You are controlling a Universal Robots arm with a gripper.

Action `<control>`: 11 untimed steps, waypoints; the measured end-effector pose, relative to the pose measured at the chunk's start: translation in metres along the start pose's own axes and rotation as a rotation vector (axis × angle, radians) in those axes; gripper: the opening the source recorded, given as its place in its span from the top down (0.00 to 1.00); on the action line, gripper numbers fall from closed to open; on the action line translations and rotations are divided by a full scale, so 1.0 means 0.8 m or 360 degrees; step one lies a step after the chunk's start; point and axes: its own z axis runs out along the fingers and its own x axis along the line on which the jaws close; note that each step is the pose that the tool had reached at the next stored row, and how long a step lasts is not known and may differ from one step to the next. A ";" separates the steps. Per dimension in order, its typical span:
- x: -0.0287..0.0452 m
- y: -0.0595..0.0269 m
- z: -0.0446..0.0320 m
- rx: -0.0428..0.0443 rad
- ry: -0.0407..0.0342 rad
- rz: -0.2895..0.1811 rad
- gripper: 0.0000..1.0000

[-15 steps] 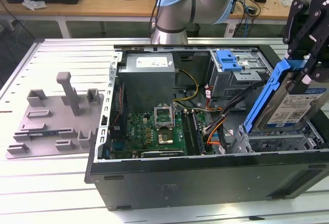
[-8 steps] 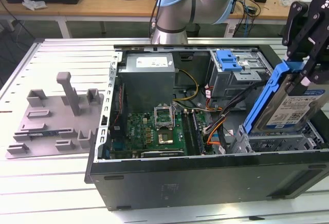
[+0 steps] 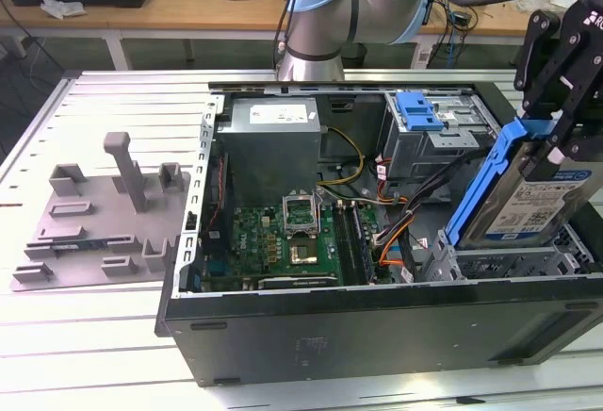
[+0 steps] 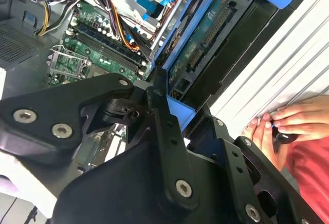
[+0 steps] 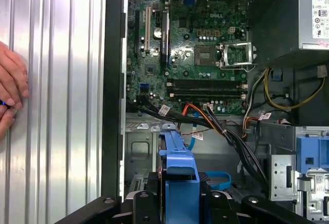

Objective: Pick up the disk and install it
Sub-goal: 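Insert the disk into the insertion slot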

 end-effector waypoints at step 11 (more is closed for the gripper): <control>0.0003 -0.001 0.0091 0.0000 0.0000 0.0000 0.63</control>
